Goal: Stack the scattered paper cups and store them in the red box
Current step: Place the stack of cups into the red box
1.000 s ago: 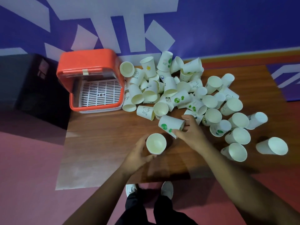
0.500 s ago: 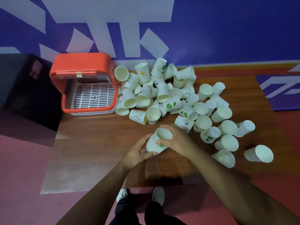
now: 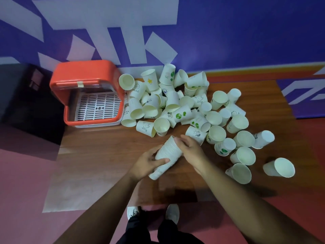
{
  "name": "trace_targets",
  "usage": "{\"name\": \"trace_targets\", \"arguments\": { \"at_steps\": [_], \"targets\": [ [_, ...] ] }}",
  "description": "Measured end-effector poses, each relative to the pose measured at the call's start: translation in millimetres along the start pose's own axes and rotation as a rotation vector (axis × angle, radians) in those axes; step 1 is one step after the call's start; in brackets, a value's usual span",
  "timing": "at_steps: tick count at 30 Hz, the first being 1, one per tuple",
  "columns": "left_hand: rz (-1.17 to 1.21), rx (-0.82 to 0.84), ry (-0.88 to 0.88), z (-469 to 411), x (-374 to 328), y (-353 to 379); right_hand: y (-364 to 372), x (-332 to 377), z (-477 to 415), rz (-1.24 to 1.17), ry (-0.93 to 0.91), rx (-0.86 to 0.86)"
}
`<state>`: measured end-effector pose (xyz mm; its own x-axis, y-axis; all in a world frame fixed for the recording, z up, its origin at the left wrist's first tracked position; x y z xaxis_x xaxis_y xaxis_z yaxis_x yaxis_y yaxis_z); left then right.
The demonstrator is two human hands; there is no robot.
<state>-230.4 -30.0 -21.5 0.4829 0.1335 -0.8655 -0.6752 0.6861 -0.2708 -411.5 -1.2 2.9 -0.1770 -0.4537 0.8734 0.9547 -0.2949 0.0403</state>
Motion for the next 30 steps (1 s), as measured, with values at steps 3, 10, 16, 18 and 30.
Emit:
{"name": "trace_targets", "arguments": {
  "at_steps": [3, 10, 16, 18, 30],
  "targets": [
    [0.085, -0.073, 0.018, 13, -18, -27, 24, 23, -3, -0.105, 0.007, 0.053],
    [0.3, -0.246, 0.031, 48, -24, -112, 116, 74, -3, -0.466, 0.086, 0.313],
    [0.374, -0.35, 0.046, 64, -2, -197, 204, 81, -11, -0.258, 0.145, 0.432],
    [0.333, -0.362, 0.065, 66, 9, -227, 231, 87, -19, -0.213, 0.123, 0.46],
    [-0.094, -0.431, 0.16, 12, 84, -385, 360, 85, -120, -0.062, -0.084, 0.35]
  ]
}}
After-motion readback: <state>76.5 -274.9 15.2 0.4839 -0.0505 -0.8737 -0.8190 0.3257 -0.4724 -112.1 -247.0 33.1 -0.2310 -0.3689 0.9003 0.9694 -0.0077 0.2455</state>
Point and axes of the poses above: each hand's wrist, its own z-axis away from the middle knuckle, its own y-axis out of the palm, x = y × z, the point moved 5 cm from there along -z, towards the middle knuckle, and after that the axes turned 14 degrees about -z, right-handed, at the moved point
